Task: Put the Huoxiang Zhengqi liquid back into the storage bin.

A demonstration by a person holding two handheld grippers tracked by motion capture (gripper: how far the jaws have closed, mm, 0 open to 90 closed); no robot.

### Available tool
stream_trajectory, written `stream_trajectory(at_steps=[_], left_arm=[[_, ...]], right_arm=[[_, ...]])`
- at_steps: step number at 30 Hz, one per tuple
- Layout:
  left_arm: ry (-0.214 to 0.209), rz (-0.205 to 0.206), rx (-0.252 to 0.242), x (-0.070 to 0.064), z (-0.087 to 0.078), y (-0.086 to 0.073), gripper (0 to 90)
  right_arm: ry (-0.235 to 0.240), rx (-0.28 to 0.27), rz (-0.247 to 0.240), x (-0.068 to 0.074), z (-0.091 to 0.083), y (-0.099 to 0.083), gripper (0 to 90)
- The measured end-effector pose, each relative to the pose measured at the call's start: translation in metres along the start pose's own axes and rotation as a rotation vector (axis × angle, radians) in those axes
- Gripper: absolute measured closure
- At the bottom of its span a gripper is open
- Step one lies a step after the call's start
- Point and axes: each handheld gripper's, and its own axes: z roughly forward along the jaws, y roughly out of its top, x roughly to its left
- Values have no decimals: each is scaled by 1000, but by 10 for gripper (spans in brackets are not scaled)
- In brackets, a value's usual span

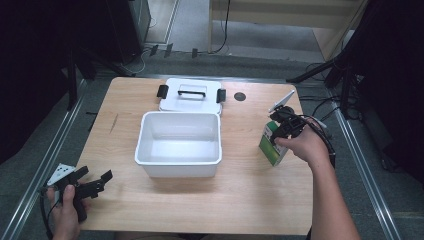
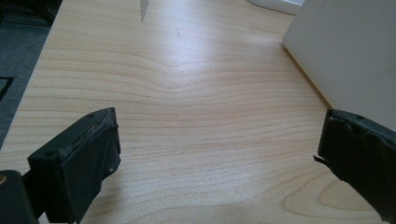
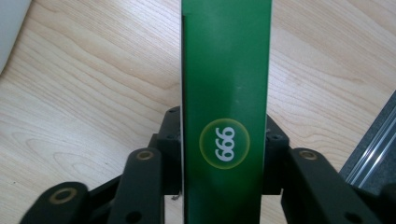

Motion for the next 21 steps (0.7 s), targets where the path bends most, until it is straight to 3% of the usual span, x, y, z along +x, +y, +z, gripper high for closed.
stream_trajectory(at_steps=[5,12,17,21], left_arm=[[0,0,0,0,0,0,0],[0,0,0,0,0,0,0],[0,0,0,0,0,0,0],[-1,2,-1,0,0,0,0]], right_arm=[[11,0,-95,6,-1,-2,645],[37,-44,-310,22,-12,-5,645],[16,-105,-461,32,-28,-6,644],[17,-129,-512,37,-41,-3,643]])
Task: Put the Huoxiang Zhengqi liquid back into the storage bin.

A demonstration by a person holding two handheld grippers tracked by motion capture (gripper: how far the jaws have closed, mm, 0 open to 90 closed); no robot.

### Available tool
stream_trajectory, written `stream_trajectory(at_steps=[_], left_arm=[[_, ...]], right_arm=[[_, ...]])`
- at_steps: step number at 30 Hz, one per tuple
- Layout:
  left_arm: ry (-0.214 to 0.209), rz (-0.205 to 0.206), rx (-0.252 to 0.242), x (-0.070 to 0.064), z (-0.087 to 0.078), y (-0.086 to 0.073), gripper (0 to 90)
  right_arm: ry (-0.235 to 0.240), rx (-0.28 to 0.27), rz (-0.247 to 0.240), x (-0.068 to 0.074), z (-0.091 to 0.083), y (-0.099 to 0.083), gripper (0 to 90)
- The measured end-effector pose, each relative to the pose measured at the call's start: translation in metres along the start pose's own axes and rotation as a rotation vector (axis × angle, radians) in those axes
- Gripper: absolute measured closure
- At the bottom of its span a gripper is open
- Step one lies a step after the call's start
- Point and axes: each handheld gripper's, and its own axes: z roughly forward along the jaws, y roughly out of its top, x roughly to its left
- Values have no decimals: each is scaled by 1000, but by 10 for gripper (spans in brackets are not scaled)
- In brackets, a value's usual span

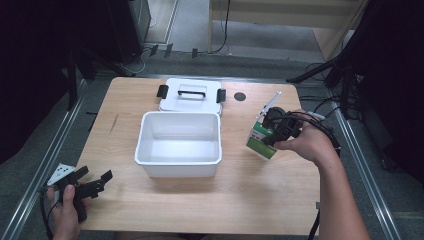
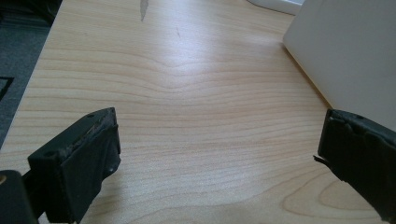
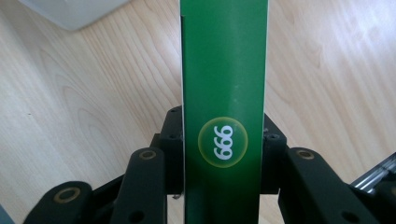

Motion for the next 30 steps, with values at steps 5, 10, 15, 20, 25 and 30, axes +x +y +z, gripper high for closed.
stream_trajectory(at_steps=[5,10,15,20,25,30], left_arm=[[1,-2,-3,0,0,0,0],[0,-3,-2,0,0,0,0],[0,-5,-3,0,0,0,0],[0,-5,-2,0,0,0,0],[0,-3,-3,0,0,0,0],[-1,-3,-2,1,0,0,0]], right_arm=[[9,-54,-109,3,-13,5,642],[28,-109,-156,1,-26,10,644],[48,-167,-167,0,-42,15,644],[54,-150,-272,9,-59,27,644],[54,-154,-303,17,-76,42,644],[73,-169,-344,30,-91,60,643]])
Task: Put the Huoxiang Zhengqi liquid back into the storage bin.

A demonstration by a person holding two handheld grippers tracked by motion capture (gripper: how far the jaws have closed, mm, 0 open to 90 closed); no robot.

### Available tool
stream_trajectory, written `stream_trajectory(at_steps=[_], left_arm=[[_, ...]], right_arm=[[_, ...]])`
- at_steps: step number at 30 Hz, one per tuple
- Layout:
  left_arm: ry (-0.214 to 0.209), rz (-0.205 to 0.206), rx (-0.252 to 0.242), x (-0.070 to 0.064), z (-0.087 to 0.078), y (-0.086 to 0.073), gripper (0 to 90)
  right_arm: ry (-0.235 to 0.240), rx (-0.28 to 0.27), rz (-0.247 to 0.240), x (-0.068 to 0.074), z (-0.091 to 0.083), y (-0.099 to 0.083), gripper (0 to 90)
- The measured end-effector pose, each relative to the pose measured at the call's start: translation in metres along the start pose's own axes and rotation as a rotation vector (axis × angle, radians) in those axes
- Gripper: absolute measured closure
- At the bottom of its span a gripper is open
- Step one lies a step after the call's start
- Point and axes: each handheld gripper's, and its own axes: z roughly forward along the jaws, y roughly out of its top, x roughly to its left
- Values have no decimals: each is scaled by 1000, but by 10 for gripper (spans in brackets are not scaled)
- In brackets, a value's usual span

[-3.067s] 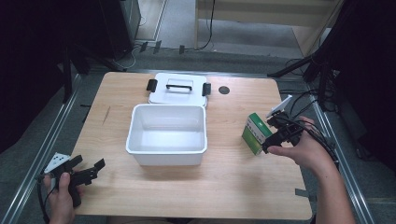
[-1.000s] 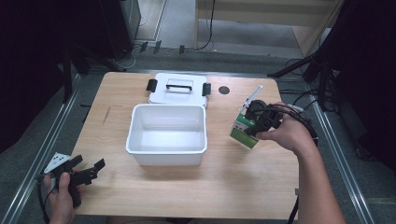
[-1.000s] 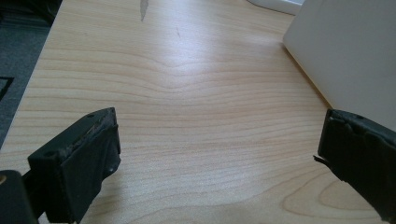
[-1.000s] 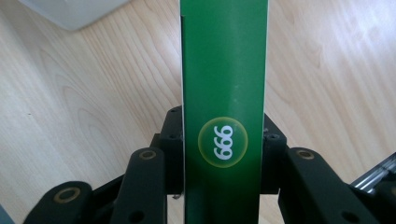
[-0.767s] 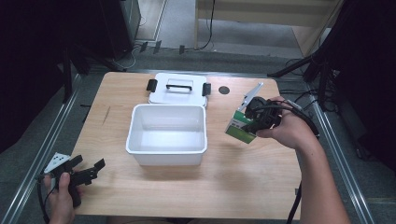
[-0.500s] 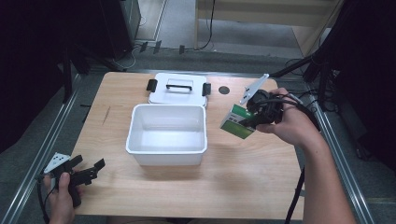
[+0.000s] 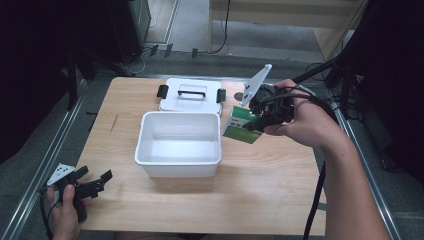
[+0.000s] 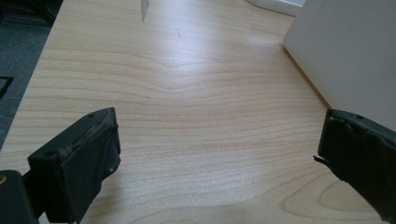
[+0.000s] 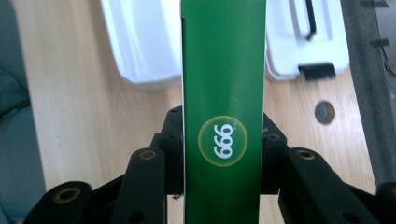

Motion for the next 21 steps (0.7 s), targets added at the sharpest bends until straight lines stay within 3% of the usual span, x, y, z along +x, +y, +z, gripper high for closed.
stream_trajectory(at_steps=[9,21], left_arm=[[0,-1,-2,0,0,0,0],[-2,-1,-3,0,0,0,0]], right_arm=[[18,-26,-24,2,-1,31,642],[63,-38,-93,2,18,66,642]])
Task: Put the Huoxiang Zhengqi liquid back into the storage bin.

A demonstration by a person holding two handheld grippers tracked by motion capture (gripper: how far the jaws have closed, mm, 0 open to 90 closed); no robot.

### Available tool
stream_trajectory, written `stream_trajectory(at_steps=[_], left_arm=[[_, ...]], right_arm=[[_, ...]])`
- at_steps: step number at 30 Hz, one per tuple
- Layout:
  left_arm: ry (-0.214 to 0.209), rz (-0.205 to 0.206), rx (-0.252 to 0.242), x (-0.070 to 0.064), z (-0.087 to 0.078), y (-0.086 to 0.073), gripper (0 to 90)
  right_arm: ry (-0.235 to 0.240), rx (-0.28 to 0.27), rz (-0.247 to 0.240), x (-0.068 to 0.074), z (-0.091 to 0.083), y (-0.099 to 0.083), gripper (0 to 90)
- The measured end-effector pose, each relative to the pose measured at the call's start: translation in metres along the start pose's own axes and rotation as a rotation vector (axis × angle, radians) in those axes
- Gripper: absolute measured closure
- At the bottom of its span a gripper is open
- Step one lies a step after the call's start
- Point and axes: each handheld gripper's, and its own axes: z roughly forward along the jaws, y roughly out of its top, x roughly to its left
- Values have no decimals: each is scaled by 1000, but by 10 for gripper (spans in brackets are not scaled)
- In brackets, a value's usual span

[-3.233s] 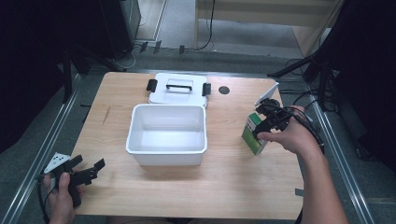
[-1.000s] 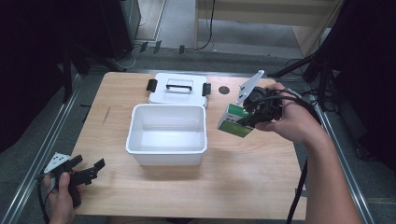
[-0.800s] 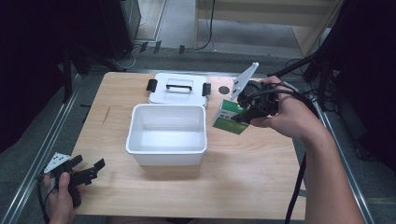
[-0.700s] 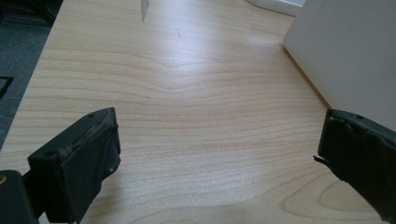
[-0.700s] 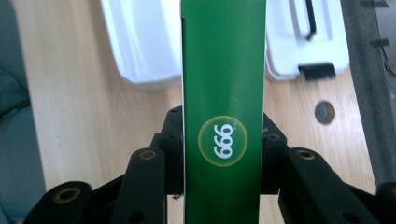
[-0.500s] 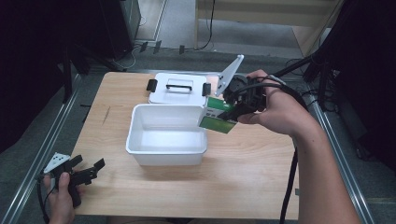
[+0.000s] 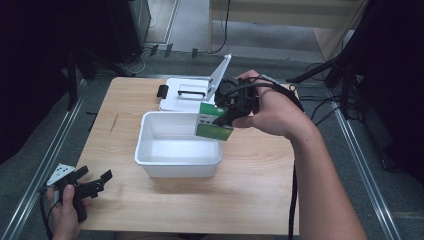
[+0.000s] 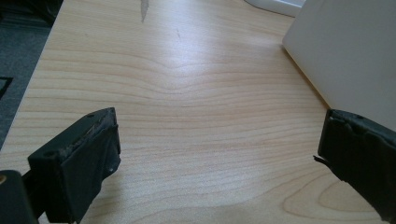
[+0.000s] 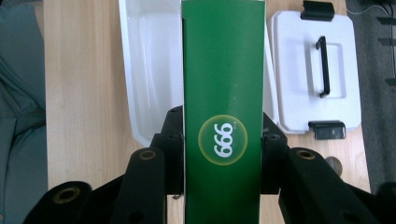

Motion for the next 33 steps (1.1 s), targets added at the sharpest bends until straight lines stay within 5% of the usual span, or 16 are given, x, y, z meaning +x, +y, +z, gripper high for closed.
stream_trajectory(at_steps=[17,25,33], left_arm=[[-2,-7,-5,0,0,0,0],[-4,0,0,1,0,0,0],[-4,-3,2,1,0,0,0]], right_arm=[[25,7,-73,-4,31,21,641],[56,59,-99,-7,55,20,641],[70,97,-79,-9,69,19,641]])
